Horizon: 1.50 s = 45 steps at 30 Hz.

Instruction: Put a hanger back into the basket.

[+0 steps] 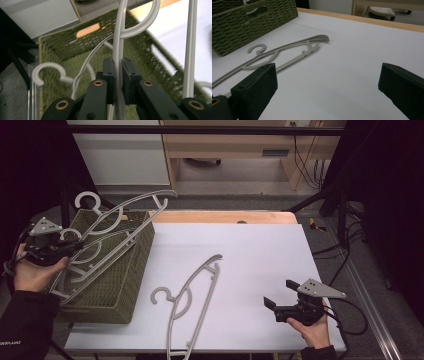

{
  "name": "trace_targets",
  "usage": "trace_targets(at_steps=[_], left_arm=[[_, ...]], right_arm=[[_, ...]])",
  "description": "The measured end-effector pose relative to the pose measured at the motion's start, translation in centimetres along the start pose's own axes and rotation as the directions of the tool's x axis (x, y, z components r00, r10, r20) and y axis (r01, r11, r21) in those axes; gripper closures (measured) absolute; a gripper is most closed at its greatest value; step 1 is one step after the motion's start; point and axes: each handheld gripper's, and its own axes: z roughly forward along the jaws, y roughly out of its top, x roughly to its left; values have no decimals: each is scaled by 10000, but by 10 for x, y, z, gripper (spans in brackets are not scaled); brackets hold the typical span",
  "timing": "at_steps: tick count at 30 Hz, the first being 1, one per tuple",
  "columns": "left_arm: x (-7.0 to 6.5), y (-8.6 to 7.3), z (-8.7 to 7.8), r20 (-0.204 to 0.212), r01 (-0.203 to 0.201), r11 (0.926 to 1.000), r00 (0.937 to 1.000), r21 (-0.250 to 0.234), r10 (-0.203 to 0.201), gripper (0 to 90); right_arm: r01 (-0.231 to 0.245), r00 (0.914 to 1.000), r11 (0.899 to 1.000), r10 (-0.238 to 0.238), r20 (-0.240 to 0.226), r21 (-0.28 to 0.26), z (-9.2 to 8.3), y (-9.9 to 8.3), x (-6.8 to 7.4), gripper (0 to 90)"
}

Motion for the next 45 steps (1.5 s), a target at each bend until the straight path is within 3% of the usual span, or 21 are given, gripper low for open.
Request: trace_targets(at_steps=[14, 24, 34, 39, 45], left_arm=[[37, -32, 6, -811, 219, 9978, 9966, 625, -168, 819], [50, -47, 7, -1184, 181, 9937, 9930, 1104, -49, 818], [54, -58, 13, -1646, -12, 9860, 9859, 1669, 290, 818], [44, -57, 25, -1834, -535, 9694, 9780, 2396, 992, 817], [35, -65, 39, -1629, -231, 9687, 9845, 2473, 651, 817]], right_arm=[[6, 10000, 10000, -6, 40, 83, 3, -1, 0, 24], [68, 10000, 9998, -68, 33, 161, 3, -1, -1, 23], [60, 10000, 9998, -60, -1, 174, 4, -1, -1, 23], [56, 10000, 9999, -57, 52, 147, 3, -1, -1, 22], [63, 10000, 9998, -63, 41, 177, 4, -2, 0, 22]])
